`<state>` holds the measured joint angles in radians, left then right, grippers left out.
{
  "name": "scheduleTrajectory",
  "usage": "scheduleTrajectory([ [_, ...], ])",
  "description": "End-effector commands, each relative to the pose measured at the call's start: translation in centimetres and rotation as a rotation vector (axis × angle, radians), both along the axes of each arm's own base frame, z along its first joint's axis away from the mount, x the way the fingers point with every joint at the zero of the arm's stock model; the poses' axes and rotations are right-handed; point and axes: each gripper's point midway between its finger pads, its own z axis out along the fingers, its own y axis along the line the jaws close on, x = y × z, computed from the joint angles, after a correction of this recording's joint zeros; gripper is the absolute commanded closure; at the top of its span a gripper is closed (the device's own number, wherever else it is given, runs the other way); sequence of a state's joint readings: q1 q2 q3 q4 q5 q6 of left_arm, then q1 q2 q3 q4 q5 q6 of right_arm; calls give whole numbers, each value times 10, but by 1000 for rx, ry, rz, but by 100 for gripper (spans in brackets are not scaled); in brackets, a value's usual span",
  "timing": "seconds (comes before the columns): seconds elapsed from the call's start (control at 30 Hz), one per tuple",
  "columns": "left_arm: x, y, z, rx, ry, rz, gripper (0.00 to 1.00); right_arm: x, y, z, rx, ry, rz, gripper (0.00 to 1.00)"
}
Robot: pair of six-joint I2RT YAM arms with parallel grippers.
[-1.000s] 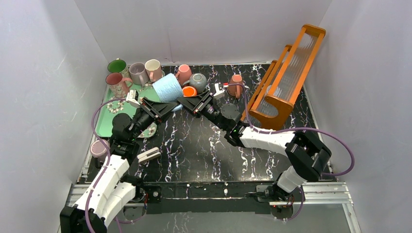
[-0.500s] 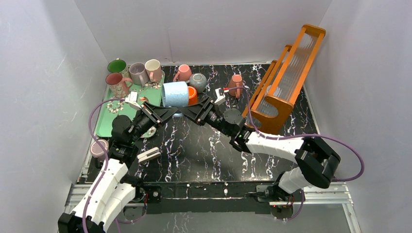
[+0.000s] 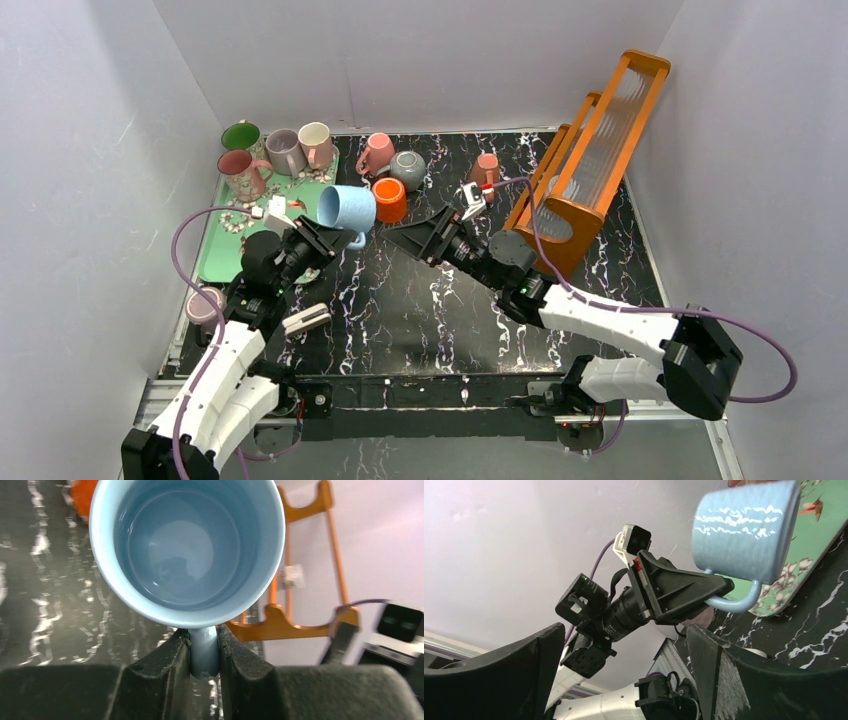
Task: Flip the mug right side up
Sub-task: Turn over the cup at the center of the board, then place the cup on the tray.
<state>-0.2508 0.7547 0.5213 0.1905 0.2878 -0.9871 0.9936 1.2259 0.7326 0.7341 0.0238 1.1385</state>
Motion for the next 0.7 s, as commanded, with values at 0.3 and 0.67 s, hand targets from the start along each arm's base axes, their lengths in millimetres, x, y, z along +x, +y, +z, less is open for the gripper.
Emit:
scheduleTrajectory([
  [0.3,43,105,4,636,-94,416,100,-27,-33,-4,-178,-201,14,1],
  [0.67,81,149,-25,901,14,587,100,-40,-65,5,-250,-291,-19,1],
])
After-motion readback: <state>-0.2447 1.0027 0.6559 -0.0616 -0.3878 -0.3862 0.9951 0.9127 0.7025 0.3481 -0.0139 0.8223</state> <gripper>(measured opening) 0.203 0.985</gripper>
